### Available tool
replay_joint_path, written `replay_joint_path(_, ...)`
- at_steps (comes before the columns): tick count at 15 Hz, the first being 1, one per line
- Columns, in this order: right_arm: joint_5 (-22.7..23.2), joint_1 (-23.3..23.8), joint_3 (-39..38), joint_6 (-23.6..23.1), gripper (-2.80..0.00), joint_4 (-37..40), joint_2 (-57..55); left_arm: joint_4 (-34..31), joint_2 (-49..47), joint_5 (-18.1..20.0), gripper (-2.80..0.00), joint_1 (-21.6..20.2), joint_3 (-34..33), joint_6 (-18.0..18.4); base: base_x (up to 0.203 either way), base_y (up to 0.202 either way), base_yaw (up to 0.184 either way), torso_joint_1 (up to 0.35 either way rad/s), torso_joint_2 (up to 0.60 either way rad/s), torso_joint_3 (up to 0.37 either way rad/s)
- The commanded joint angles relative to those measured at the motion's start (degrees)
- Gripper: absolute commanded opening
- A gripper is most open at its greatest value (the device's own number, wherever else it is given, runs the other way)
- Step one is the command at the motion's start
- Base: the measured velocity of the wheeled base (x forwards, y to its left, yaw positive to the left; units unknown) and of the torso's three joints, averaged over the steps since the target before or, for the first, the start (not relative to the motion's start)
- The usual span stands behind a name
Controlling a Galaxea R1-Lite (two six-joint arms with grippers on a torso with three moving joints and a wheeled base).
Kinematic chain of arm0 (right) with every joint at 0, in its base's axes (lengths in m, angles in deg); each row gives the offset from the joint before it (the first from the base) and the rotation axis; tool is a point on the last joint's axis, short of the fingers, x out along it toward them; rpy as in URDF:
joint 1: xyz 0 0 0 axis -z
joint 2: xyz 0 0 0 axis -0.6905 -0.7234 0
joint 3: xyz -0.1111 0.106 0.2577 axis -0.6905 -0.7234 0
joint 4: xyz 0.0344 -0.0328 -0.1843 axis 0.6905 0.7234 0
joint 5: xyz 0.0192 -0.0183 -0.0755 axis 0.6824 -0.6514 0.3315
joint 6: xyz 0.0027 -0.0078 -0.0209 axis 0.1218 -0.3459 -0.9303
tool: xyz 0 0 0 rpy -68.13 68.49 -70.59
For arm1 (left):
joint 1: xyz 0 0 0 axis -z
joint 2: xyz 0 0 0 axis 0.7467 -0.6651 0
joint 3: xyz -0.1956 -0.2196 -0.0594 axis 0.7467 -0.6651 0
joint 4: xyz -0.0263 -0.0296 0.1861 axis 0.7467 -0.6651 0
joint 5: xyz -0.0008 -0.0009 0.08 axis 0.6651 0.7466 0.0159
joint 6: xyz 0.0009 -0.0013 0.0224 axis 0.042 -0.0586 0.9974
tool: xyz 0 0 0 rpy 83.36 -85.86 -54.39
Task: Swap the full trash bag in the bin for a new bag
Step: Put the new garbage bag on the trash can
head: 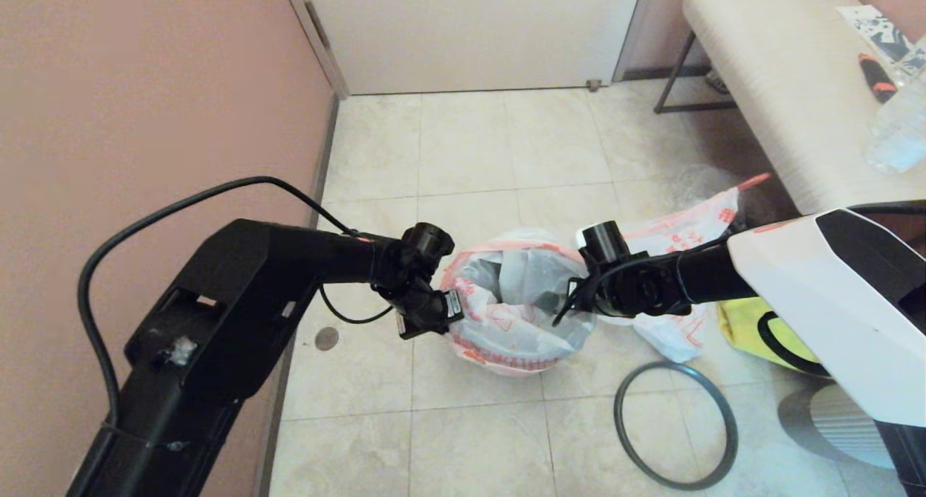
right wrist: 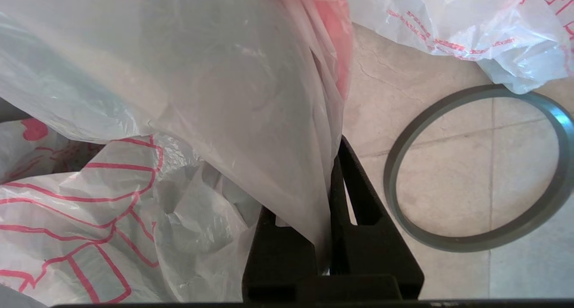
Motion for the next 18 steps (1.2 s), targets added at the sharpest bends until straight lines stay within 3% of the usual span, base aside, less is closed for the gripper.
replay_joint_path(1, -0.08, -0.03, -0.37, -0.78, -2.80, 0.16, -0.04, -1.87, 6.07, 0.03, -2.80, 0.05, -0.06, -0.20, 0.000, 0.000, 0.000, 0.000, 0.00, 0.000)
replay_joint_path(6, 0.27, -2.50, -1.07, -1.55, -2.80, 0.00, 0.07, -7.32, 18.27, 2.24, -2.80, 0.22, -0.29, -0.28, 0.000, 0.000, 0.000, 0.000, 0.00, 0.000)
replay_joint_path(10, 0.91, -6.23, -2.38, -1.89, -2.80, 0.16, -0.02, -6.89, 13.75, 8.11, -2.80, 0.22, -0.08, -0.19, 0.000, 0.000, 0.000, 0.000, 0.00, 0.000)
replay_joint_path(18, 2.60, -6.36, -3.39, -3.05, -2.80, -0.19, 0.07, -1.54, 4.08, 8.20, -2.80, -0.27, -0.05, 1.99, 0.000, 0.000, 0.000, 0.000, 0.00, 0.000)
